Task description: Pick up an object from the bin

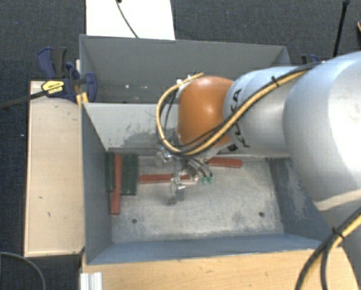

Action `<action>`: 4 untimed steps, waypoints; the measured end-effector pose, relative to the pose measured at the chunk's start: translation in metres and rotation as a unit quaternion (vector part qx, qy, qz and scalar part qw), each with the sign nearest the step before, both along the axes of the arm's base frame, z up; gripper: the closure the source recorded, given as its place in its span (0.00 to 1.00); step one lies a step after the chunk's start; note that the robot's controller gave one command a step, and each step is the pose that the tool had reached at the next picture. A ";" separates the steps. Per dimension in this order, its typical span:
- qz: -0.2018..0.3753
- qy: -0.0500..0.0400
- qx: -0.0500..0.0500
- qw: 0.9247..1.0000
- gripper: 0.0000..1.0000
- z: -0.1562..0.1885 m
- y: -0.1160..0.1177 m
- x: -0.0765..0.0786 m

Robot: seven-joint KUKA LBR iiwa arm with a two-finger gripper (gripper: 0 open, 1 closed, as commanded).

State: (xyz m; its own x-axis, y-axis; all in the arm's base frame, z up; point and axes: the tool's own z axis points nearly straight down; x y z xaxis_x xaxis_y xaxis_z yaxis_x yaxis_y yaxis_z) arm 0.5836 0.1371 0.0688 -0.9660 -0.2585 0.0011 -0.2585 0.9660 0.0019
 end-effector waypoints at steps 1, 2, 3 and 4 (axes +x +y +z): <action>0.000 -0.001 0.000 1.000 0.00 0.001 0.000 0.001; -0.001 -0.001 0.000 1.000 1.00 0.001 0.000 0.001; -0.002 -0.006 0.001 1.000 1.00 0.075 0.001 0.003; -0.003 -0.005 0.000 1.000 1.00 0.103 0.001 0.005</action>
Offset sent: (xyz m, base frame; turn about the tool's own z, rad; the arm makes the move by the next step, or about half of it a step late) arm 0.0000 0.0000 0.0000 0.0000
